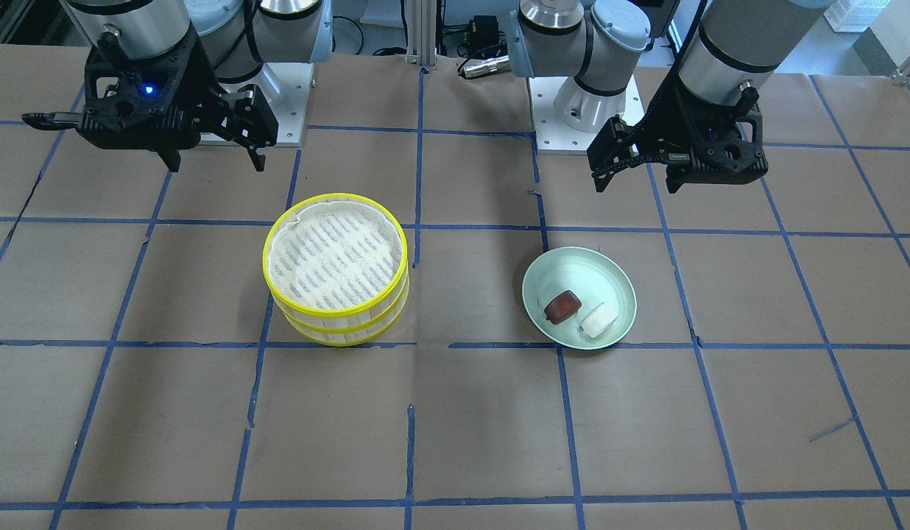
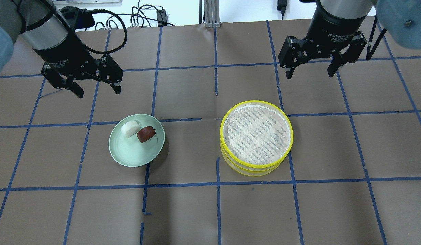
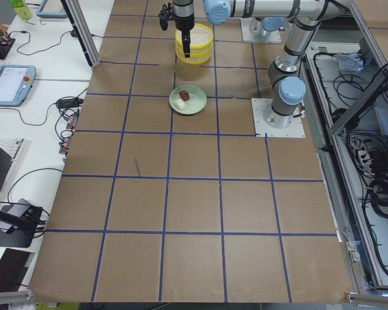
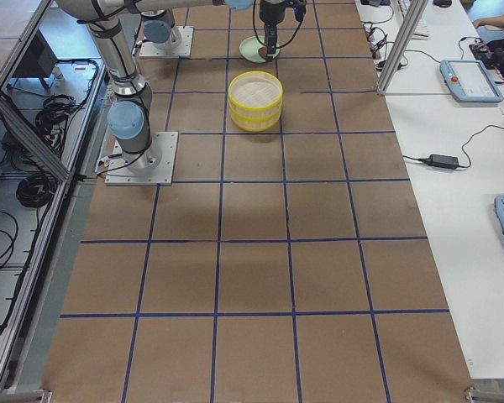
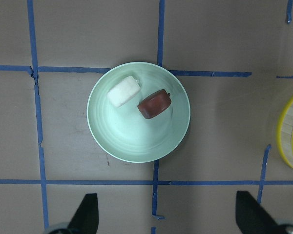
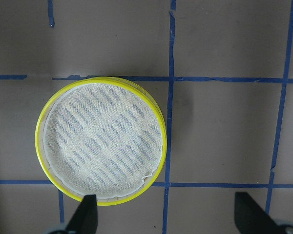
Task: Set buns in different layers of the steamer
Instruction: 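Lower the left gripper to the white bun while the right grips the top tier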
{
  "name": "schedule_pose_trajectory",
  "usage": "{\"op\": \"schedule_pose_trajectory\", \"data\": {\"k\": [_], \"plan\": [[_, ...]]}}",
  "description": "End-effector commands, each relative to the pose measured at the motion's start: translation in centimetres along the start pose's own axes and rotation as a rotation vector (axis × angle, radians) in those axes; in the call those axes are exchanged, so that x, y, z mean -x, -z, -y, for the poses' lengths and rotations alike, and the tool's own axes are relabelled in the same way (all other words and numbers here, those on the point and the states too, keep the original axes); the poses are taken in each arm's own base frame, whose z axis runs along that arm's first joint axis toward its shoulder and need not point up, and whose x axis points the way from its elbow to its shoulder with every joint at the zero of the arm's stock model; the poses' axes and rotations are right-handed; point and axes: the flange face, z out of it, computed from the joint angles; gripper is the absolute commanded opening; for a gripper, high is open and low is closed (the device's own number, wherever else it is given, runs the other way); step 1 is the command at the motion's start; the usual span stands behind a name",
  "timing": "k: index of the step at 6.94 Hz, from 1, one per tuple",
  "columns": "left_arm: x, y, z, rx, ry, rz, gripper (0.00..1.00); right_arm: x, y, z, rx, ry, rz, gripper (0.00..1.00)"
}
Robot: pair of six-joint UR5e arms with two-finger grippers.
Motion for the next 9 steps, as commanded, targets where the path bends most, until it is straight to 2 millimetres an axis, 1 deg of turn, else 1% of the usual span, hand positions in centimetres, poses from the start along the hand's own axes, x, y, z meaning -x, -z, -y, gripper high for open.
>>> {"op": "schedule_pose_trajectory", "data": {"k": [1, 3, 4, 5, 6, 7, 8, 9], "plan": [[0.1, -0.1, 0.0, 0.002, 0.002, -0.001, 1.0, 0.1, -0.3, 0.0, 0.006, 0.002, 0.0, 1.0], [0.1, -0.2, 0.0, 0.005, 0.001, -0.002, 1.0, 0.1, -0.3, -0.2, 0.011, 0.004, -0.009, 1.0], [0.3, -0.8, 0.2, 0.02, 0.002, 0.002, 1.0, 0.0, -1.2, -0.3, 0.038, 0.007, -0.01, 1.0], [0.5, -2.8, -0.1, 0.058, 0.015, 0.004, 1.0, 0.1, -3.8, -0.3, 0.08, 0.006, 0.002, 1.0], [0.6, -4.4, 0.6, 0.01, 0.015, -0.001, 1.0, 0.2, -6.3, -0.3, 0.097, 0.006, -0.002, 1.0], [0.7, -7.4, 1.9, 0.006, 0.015, 0.0, 1.0, 0.1, -9.6, -0.8, 0.13, 0.006, -0.009, 1.0], [0.9, -10.1, 3.9, -0.017, 0.008, -0.001, 1.0, 0.0, -14.1, -1.0, 0.114, 0.008, -0.012, 1.0], [1.1, -12.8, 5.5, -0.011, 0.008, 0.0, 1.0, -0.1, -18.1, -0.9, 0.065, 0.01, -0.012, 1.0]]}}
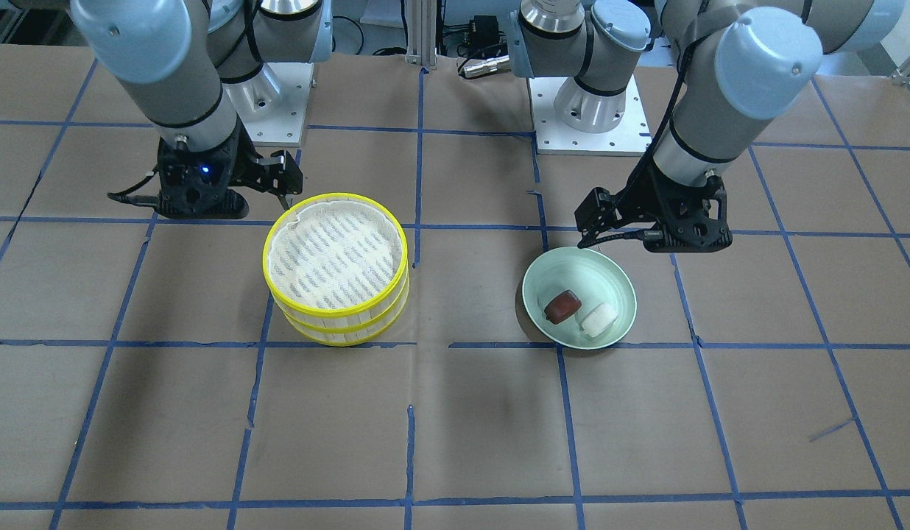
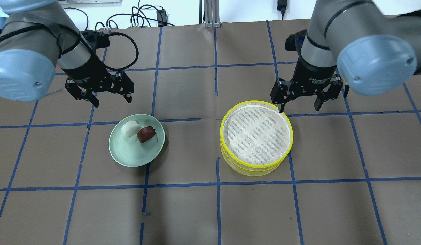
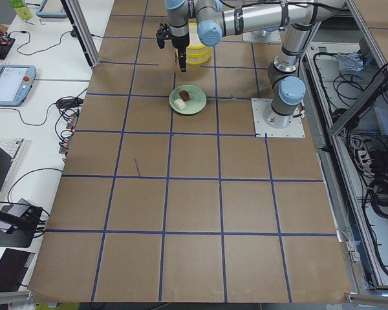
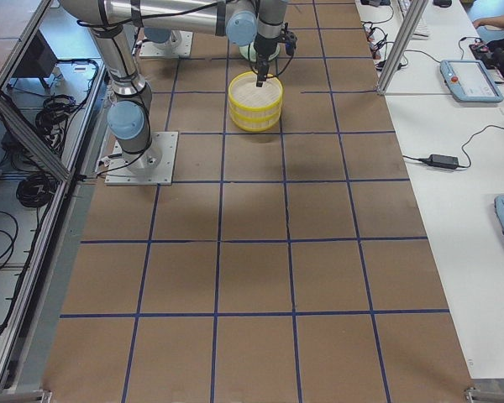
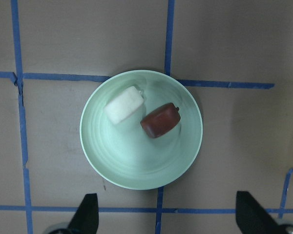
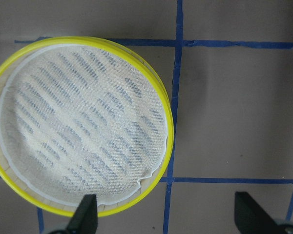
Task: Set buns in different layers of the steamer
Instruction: 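Lower the left gripper to the white bun while the right grips the top tier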
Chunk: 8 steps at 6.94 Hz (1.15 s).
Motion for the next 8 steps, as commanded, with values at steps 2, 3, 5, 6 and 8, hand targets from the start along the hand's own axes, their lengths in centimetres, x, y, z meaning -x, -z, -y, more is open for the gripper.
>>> {"op": "schedule_pose_trajectory", "data": {"k": [2, 3, 5, 6, 8], "plan": [[0.7, -9.2, 2.6, 0.027, 0.001, 0.009, 1.0, -0.5, -8.4, 1.3, -0.074, 0.004, -0.018, 0.91], [0.9, -12.2, 1.9, 0.02, 0.0, 0.016, 1.0, -0.7, -9.2, 1.7, -0.066, 0.004, -0.042, 0.91], [2.4, -16.2, 4.1, -0.004, 0.034, 0.022, 1.0, -0.8, -9.9, 1.5, -0.052, 0.003, -0.036, 0.84], [3.6, -17.4, 4.8, -0.017, 0.057, 0.02, 0.98, -0.9, -9.9, 1.5, -0.052, 0.0, -0.033, 0.74], [5.8, -18.0, 4.8, 0.004, 0.104, 0.019, 0.96, -1.7, -9.9, 1.7, -0.044, -0.014, -0.025, 0.38]]}}
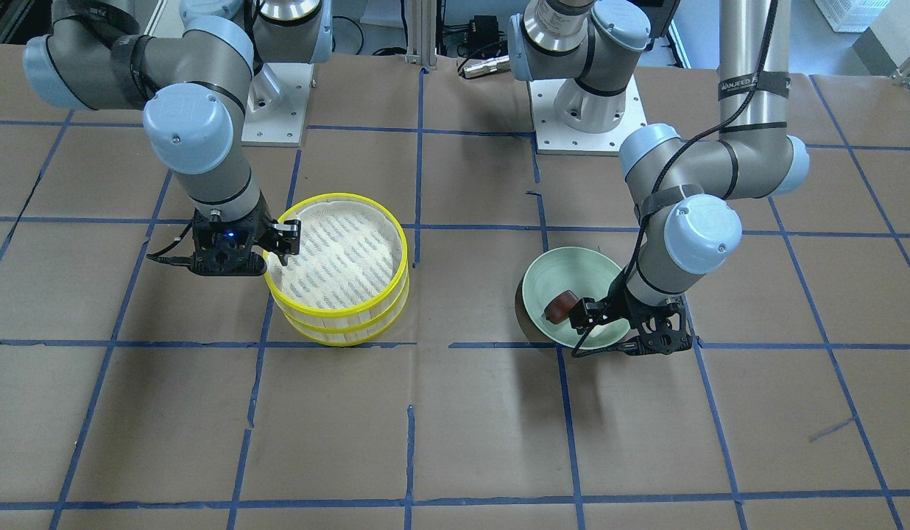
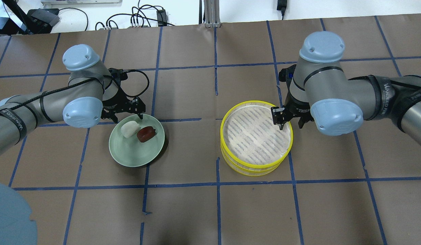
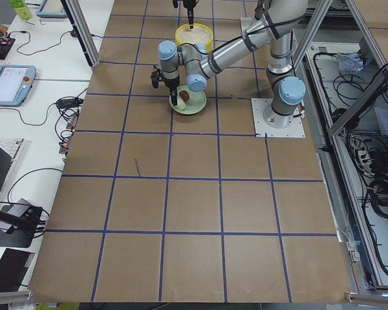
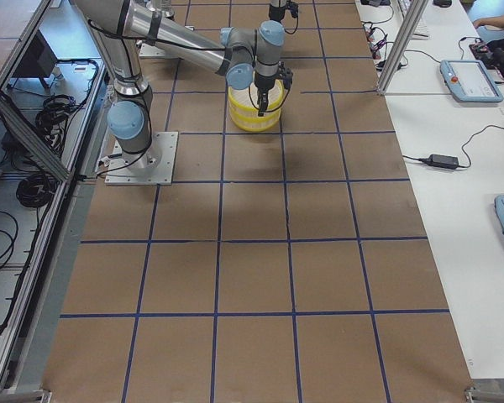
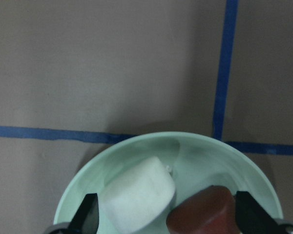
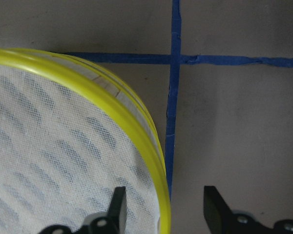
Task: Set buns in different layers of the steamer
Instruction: 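Grasp the white bun with the left gripper while the right lifts the top tier aside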
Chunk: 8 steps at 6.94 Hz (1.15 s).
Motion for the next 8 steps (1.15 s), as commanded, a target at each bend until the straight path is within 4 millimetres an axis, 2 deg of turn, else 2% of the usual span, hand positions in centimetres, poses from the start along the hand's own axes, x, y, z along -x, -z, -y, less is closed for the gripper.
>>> {"op": "schedule_pose_trajectory", "data": {"k": [1, 2, 4, 6, 7, 8], "plan": [[1.3, -0.6, 0.2, 0.011, 0.053, -0.001, 0.92, -0.7, -0.2, 0.1, 0.013, -0.013, 0.004, 0.23], [1.3, -0.6, 0.1, 0.014, 0.085, -0.002, 0.83, -0.8, -0.1, 0.1, 0.013, -0.015, 0.004, 0.16], [1.2, -0.4, 0.1, 0.01, 0.102, -0.011, 0.8, -0.7, -0.1, 0.1, 0.011, -0.013, 0.002, 0.16], [1.1, -0.4, -0.2, 0.019, 0.101, -0.014, 0.65, -1.0, 0.6, 0.3, -0.002, -0.014, 0.0, 0.16], [1.1, -0.6, -0.4, 0.036, 0.097, -0.015, 0.51, -3.0, 1.9, 1.4, -0.028, -0.023, 0.0, 0.16], [0.7, -0.7, -0.5, 0.049, 0.098, -0.05, 0.43, -7.1, 2.6, 1.9, 0.025, -0.053, 0.008, 0.14]]}}
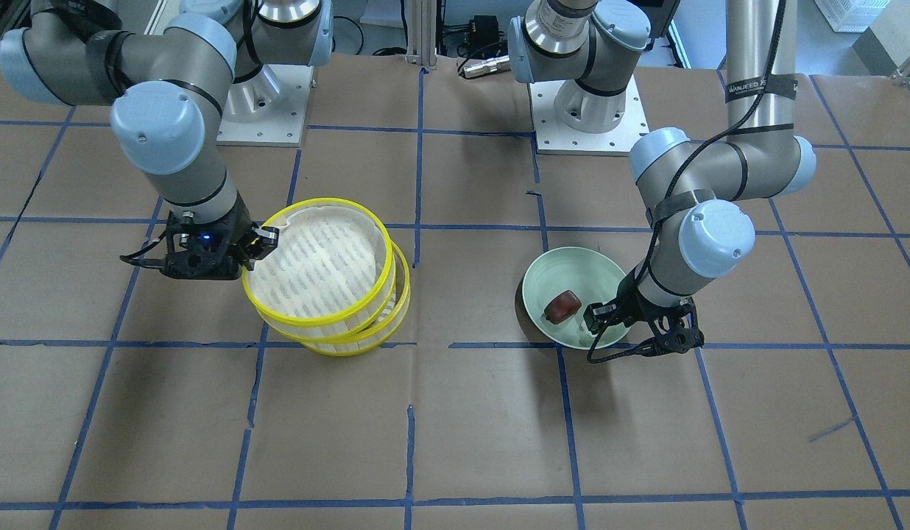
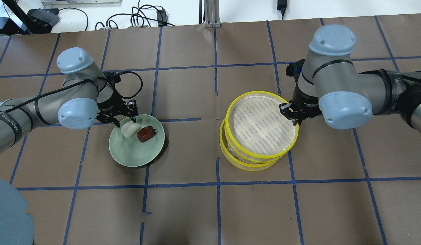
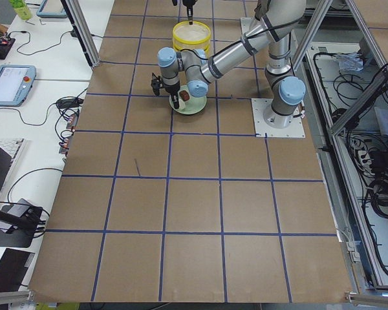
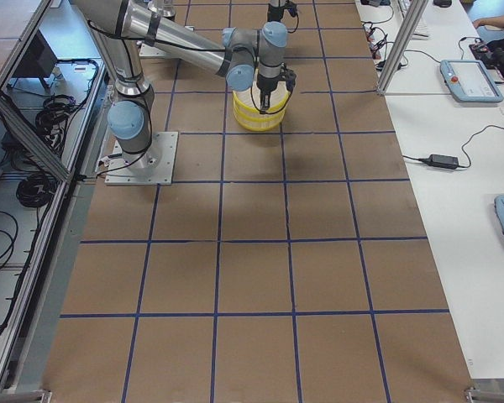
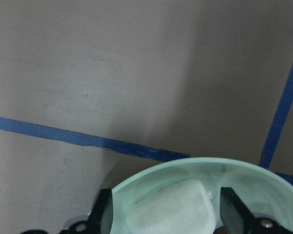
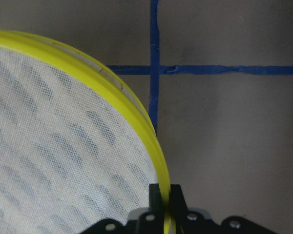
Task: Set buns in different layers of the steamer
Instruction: 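Grasp the white bun with the left gripper while the right lifts the top tier aside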
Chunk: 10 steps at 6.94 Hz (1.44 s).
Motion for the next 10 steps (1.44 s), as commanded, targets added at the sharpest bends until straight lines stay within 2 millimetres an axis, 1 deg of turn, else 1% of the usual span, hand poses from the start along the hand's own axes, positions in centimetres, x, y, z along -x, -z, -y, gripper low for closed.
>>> {"op": "schedule_pose_trajectory", "data": {"k": [1, 2, 3, 4, 6, 7, 8, 9, 10], "plan": [[-0.3, -0.3, -0.3, 0.024, 0.003, -0.031, 0.25, -9.0, 1.2, 1.2, 0.048, 0.021, 0.017, 0.13], [-0.4, -0.3, -0.3, 0.024, 0.0, -0.03, 0.09, -13.6, 1.0, 1.1, 0.063, 0.069, 0.013, 0.13], [-0.4, -0.1, -0.3, 0.02, -0.01, -0.034, 0.01, -17.0, 0.7, 1.3, 0.063, 0.137, 0.002, 0.12], [-0.4, 1.5, 0.1, -0.017, -0.015, -0.029, 0.01, -17.6, 0.3, 1.6, 0.046, 0.203, -0.005, 0.12], [-0.3, 3.6, -0.1, -0.053, -0.032, -0.021, 0.01, -17.7, 0.1, 1.6, 0.048, 0.201, -0.003, 0.12], [-1.0, 6.0, -0.4, -0.045, -0.024, -0.026, 0.01, -17.6, 0.1, 1.5, 0.05, 0.201, -0.003, 0.12], [-3.4, 9.5, -1.0, -0.036, -0.012, -0.033, 0.01, -17.6, 0.1, 1.5, 0.055, 0.2, 0.0, 0.12], [-8.2, 12.4, -2.5, -0.04, 0.034, -0.084, 0.01, -17.5, 0.0, 1.4, 0.059, 0.2, 0.002, 0.13], [-14.0, 13.5, -4.7, -0.046, 0.103, -0.122, 0.01, -17.5, 0.0, 1.4, 0.061, 0.198, 0.003, 0.1]]}}
